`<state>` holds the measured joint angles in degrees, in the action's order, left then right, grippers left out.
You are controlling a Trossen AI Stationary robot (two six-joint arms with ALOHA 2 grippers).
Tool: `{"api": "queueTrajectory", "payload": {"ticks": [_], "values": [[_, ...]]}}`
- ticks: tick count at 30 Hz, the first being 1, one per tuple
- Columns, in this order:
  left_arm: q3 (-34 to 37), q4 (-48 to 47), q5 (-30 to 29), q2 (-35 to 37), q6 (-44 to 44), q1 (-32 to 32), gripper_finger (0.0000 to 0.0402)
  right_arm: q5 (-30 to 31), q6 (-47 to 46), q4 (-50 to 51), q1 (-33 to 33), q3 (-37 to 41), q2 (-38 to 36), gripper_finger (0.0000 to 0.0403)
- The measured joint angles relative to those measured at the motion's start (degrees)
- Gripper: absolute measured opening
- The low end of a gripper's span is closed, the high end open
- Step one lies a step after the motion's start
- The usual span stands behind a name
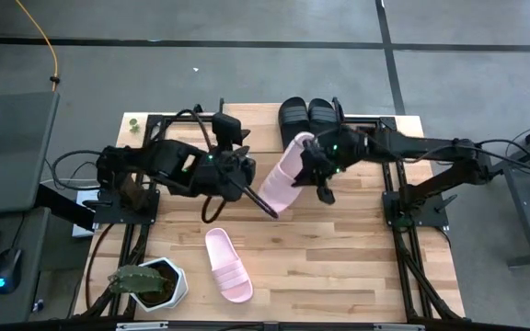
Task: Pick and place slides into the shelf
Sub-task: Put the right pink slide on the shelf
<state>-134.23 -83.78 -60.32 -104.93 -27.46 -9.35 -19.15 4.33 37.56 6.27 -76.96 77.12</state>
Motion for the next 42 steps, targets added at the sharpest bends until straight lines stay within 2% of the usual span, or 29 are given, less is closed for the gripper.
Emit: {"api": "queueTrajectory", "payload": {"ticks": [9, 15, 23, 31, 37, 42], "values": [[0.06, -0.37, -0.80, -0.81, -1.93, -0.03, 0.0200, -0.13, 2.20, 10.65, 5.24, -14.46, 0.00, 0.0000], [0.04, -0.24, -0.82, -0.74, -4.32, -0.05, 0.0200, -0.11, 3.00, 14.36, 9.20, -19.83, 0.00, 0.0000], [0.04, 1.64, -0.81, -0.74, -9.89, -0.06, 0.0200, -1.20, 3.52, 15.92, 15.65, -22.90, 0.02, 0.0000], [0.09, 4.57, -3.08, -1.78, -16.65, -0.06, 0.0200, -8.08, 1.78, 14.02, 20.74, -25.53, 0.04, 0.0000], [0.04, 7.59, -4.96, -3.13, -20.46, -0.06, 0.0200, -11.27, 0.53, 12.94, 21.52, -26.94, 0.04, 0.0000], [0.02, 10.30, -5.33, -3.42, -23.49, -0.06, 0.0200, -11.55, -0.49, 11.80, 21.47, -26.94, 0.04, 0.0000]]}}
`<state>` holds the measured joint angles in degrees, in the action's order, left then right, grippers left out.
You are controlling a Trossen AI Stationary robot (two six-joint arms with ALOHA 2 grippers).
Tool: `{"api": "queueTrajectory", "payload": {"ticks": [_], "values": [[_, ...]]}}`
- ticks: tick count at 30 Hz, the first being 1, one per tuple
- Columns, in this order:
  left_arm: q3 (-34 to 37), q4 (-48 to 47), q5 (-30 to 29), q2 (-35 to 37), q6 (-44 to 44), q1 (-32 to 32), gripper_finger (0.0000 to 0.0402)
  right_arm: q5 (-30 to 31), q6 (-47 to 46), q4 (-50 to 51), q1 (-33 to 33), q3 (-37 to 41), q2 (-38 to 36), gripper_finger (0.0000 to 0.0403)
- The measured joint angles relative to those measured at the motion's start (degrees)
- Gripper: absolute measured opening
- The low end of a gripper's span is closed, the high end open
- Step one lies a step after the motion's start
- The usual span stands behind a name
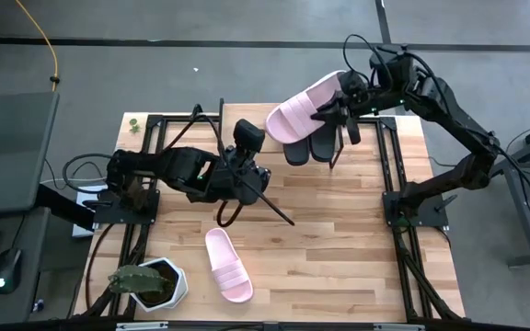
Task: Pick and place slides into the shelf
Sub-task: Put the right pink slide on the shelf
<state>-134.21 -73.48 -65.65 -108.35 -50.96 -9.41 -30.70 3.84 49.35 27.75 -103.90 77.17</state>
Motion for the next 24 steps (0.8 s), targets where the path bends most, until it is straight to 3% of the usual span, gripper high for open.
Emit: {"api": "queueTrajectory", "payload": {"ticks": [11, 24], "values": [[0.03, 5.29, 0.64, -0.27, -4.55, 0.02, 0.0200, -5.65, -3.72, -5.38, -0.02, 0.00, 0.00, 0.0000], [0.04, 8.24, 1.41, -0.27, -7.11, 0.02, 0.0200, -6.23, -5.08, -6.49, -2.36, 0.00, 0.02, 0.0000]]}}
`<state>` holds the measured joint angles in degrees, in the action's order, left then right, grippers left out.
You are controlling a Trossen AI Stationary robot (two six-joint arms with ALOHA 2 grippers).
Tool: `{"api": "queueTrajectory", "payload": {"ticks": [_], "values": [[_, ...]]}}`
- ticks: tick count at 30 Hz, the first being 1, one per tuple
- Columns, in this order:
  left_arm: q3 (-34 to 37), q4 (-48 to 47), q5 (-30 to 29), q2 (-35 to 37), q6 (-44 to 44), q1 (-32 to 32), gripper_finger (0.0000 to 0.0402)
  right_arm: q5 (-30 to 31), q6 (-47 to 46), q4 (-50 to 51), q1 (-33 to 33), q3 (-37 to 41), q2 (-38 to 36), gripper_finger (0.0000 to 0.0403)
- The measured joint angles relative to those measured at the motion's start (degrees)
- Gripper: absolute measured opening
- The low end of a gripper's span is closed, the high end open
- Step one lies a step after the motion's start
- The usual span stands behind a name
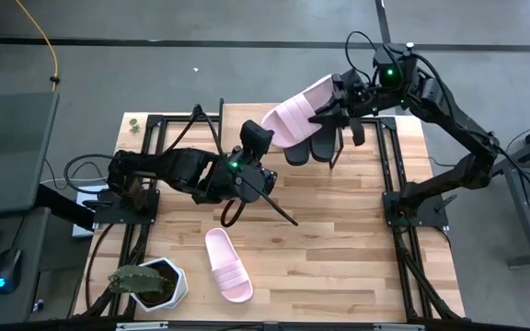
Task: Pick and place slides into the shelf
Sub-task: Put the right pink slide on the shelf
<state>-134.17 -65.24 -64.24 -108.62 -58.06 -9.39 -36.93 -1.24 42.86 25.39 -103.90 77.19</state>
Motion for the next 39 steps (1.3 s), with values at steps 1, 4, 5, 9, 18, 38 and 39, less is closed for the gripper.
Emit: {"api": "queueTrajectory", "payload": {"ticks": [1, 4, 5, 9, 18, 38, 39], "values": [[0.00, 0.65, 0.21, 0.00, -0.28, 0.00, 0.0200, -0.01, -0.37, -0.52, -0.57, 0.00, 0.00, 0.0000], [-0.01, 2.67, 0.34, 0.00, -1.53, 0.00, 0.0200, 0.11, -0.93, -1.67, -2.30, 0.00, 0.00, 0.0000], [-0.02, 2.76, 0.36, 0.00, -1.91, 0.00, 0.0200, 0.17, -0.99, -1.67, -2.70, 0.00, 0.00, 0.0000], [0.00, 2.72, 0.32, 0.00, -2.17, 0.00, 0.0200, 0.23, -1.48, -1.67, -3.64, 0.00, 0.02, 0.0000], [-0.02, 2.67, 0.32, 0.00, -2.14, 0.00, 0.0191, -0.22, -3.05, -1.62, -4.15, 0.00, 1.14, 0.0000], [0.05, 2.04, 2.79, 0.00, 1.85, -0.02, 0.0037, 0.23, -3.32, -1.72, -2.78, -0.06, 3.10, 0.0003], [0.05, 2.04, 2.77, 0.00, 1.94, -0.02, 0.0041, 0.66, -3.30, -1.72, -2.80, -0.07, 3.10, 0.0006]]}}
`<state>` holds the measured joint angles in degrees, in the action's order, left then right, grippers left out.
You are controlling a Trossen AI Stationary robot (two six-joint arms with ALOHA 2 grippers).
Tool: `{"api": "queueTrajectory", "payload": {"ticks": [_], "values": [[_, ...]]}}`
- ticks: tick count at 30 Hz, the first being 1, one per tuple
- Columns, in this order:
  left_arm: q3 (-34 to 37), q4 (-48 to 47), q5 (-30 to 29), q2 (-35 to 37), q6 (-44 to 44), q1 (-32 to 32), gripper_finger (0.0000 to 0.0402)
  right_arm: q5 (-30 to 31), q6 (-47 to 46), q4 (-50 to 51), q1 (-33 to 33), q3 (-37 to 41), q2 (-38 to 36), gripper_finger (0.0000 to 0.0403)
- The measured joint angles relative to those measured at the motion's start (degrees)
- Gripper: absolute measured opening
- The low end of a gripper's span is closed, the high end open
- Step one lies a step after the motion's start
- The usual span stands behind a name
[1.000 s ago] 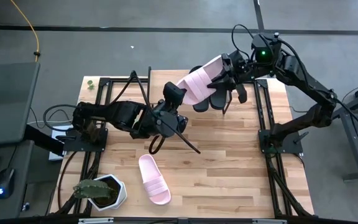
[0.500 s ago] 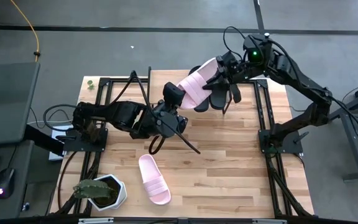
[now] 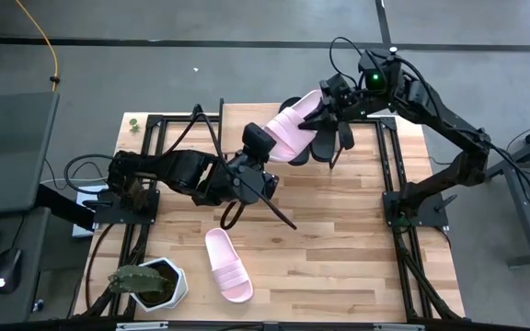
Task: Pick and place slides into the shelf
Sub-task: Put the right pink slide on the shelf
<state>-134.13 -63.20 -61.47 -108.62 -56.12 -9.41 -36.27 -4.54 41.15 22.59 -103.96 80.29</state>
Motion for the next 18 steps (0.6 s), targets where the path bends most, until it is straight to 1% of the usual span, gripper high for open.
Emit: {"api": "queueTrajectory", "payload": {"ticks": [2, 7, 10, 14, 18], "values": [[0.00, 0.02, -0.06, 0.00, 0.02, 0.02, 0.0042, 1.19, 0.01, -0.01, 0.00, 0.00, 0.00, 0.0012], [0.00, 0.09, -0.28, 0.00, 0.19, 0.02, 0.0023, 2.84, 0.26, 0.00, 0.51, 0.02, -0.13, 0.0032], [0.00, 0.17, -0.42, 0.00, 0.83, 0.02, 0.0023, 3.07, 0.44, 0.00, 1.27, 0.04, -0.13, 0.0047], [0.00, 0.21, -0.62, 0.00, 1.30, 0.13, 0.0037, 3.33, 0.46, 0.00, 2.62, 0.04, -0.13, 0.0067], [0.00, 0.17, -2.08, 0.00, 1.45, 0.09, 0.0033, 5.48, 0.63, 0.18, 3.87, 0.06, -0.15, 0.0083]]}}
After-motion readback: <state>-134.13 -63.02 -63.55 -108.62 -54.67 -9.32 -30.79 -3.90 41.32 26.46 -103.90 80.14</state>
